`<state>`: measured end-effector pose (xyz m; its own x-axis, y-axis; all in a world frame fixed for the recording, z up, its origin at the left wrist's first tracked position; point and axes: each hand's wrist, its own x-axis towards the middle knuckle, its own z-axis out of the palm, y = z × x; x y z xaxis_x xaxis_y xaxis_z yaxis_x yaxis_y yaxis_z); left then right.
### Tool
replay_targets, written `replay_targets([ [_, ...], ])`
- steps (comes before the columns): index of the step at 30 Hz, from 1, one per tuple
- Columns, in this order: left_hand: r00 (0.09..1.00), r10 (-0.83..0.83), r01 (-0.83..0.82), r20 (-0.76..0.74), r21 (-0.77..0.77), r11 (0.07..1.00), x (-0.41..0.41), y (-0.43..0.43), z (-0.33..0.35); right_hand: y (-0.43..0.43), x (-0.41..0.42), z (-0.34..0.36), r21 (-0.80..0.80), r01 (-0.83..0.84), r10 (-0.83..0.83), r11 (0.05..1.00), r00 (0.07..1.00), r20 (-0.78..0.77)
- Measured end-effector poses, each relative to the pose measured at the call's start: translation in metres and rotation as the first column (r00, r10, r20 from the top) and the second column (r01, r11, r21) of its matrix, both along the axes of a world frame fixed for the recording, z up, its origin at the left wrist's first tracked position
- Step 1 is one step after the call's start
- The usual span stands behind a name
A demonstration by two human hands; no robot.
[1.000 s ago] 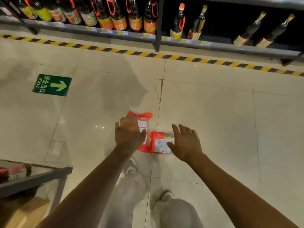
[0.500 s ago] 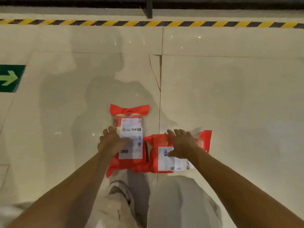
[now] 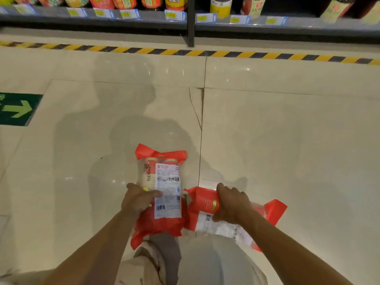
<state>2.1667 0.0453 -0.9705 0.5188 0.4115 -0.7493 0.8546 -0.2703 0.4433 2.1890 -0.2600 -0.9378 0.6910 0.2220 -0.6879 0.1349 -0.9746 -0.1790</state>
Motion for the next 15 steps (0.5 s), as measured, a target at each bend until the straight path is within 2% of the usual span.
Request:
replay_targets([
  [2,0.996,0.007,-0.014,0.093,0.075,0.997,-0.006,0.005,0.013,-0.005,-0.004,0.032,0.029,0.061,-0.064,0.998,0.993,0.099],
  [3,0.989,-0.019,0.003,0.144,0.113,0.994,-0.007,0.008,0.063,-0.011,-0.001,0.089,0.049,0.092,-0.099,0.995,0.984,0.147],
  [5,0.974,0.004,-0.037,0.227,0.141,0.989,-0.008,0.013,0.085,-0.013,0.005,0.138,0.118,0.203,-0.222,0.972,0.957,0.187],
  [6,0.958,0.023,-0.069,0.284,0.152,0.986,-0.008,0.011,0.171,-0.013,0.012,0.212,0.174,0.256,-0.290,0.951,0.933,0.212],
  [7,0.955,0.056,-0.105,0.290,0.157,0.982,-0.007,0.010,0.215,-0.011,0.019,0.258,0.217,0.326,-0.368,0.920,0.909,0.196],
  [8,0.937,0.072,-0.129,0.341,0.149,0.980,-0.011,0.008,0.221,-0.009,0.018,0.269,0.256,0.366,-0.420,0.895,0.884,0.205],
  [9,0.902,0.094,-0.170,0.420,0.147,0.974,-0.013,0.002,0.320,-0.007,0.024,0.350,0.316,0.369,-0.450,0.874,0.860,0.239],
  [10,0.900,0.118,-0.194,0.419,0.144,0.970,-0.015,0.000,0.365,-0.003,0.027,0.398,0.356,0.403,-0.495,0.843,0.841,0.219],
  [11,0.880,0.138,-0.223,0.454,0.140,0.965,-0.022,-0.007,0.381,0.000,0.022,0.409,0.400,0.421,-0.537,0.814,0.809,0.239],
  [12,0.834,0.152,-0.257,0.531,0.129,0.958,-0.030,-0.012,0.477,0.004,0.022,0.491,0.465,0.412,-0.569,0.784,0.777,0.271],
  [13,0.842,0.186,-0.290,0.507,0.134,0.948,-0.037,-0.019,0.535,0.009,0.022,0.536,0.507,0.440,-0.610,0.741,0.757,0.236],
  [14,0.820,0.182,-0.307,0.543,0.148,0.940,-0.044,-0.030,0.550,0.012,0.016,0.544,0.564,0.451,-0.658,0.692,0.715,0.237],
  [15,0.774,0.187,-0.336,0.605,0.141,0.931,-0.058,-0.036,0.636,0.019,0.009,0.619,0.634,0.412,-0.671,0.654,0.703,0.236],
])
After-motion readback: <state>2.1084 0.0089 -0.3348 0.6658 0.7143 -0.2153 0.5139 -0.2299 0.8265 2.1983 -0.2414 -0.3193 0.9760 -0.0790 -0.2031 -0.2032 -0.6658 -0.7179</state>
